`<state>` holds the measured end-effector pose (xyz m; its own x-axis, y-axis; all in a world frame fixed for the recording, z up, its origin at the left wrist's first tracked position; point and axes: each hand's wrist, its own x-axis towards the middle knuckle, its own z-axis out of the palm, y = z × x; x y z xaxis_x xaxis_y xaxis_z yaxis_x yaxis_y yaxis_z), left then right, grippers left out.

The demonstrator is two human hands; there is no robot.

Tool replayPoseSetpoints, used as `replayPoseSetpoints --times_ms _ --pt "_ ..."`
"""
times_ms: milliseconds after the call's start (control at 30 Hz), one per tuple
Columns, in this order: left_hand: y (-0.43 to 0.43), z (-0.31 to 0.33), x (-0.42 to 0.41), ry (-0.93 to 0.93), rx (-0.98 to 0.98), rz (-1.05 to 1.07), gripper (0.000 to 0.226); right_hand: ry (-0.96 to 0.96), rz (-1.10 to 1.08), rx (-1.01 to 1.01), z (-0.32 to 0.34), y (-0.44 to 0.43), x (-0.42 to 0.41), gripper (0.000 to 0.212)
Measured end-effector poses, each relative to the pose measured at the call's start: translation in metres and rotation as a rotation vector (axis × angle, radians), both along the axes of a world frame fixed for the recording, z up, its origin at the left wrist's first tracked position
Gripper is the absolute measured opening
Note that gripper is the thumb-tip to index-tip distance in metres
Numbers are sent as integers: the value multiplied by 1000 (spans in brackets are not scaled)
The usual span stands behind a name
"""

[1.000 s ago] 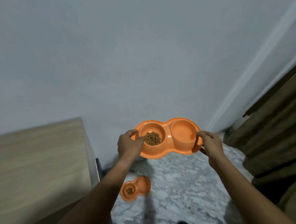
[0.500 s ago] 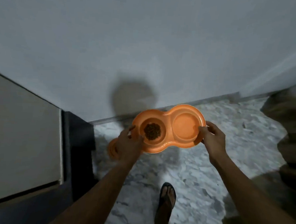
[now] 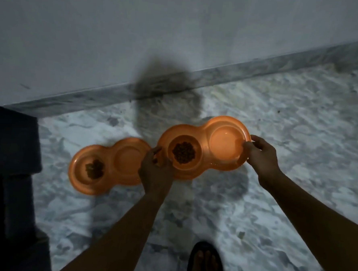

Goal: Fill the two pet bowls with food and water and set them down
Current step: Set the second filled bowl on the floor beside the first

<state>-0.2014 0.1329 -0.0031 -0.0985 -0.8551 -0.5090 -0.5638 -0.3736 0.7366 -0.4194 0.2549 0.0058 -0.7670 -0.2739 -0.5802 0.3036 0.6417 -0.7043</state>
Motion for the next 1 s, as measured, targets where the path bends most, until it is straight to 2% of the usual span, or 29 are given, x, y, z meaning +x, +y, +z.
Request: replayPoseSetpoints --times_ms 133,267,433,600,667,800,1000 --pt "0 -48 -15 -14 -4 20 36 -18 18 26 -60 -3 -14 26" --pt "0 -76 -23 -57 15 22 39 -27 46 48 -92 -10 -20 31" --pt "-6 -87 -30 -116 11 16 35 -7 94 75 -104 -17 -21 16" --pt "-9 -87 -34 -124 50 8 35 48 137 120 -103 -15 -18 12" --pt "-11 -80 -37 -116 73 19 40 80 170 148 -99 -16 -15 14" --pt "-9 -52 -34 -112 58 -34 46 131 218 189 -79 -17 -1 58" --pt "-14 42 -15 -102 19 -141 47 135 234 177 11 -19 36 59"
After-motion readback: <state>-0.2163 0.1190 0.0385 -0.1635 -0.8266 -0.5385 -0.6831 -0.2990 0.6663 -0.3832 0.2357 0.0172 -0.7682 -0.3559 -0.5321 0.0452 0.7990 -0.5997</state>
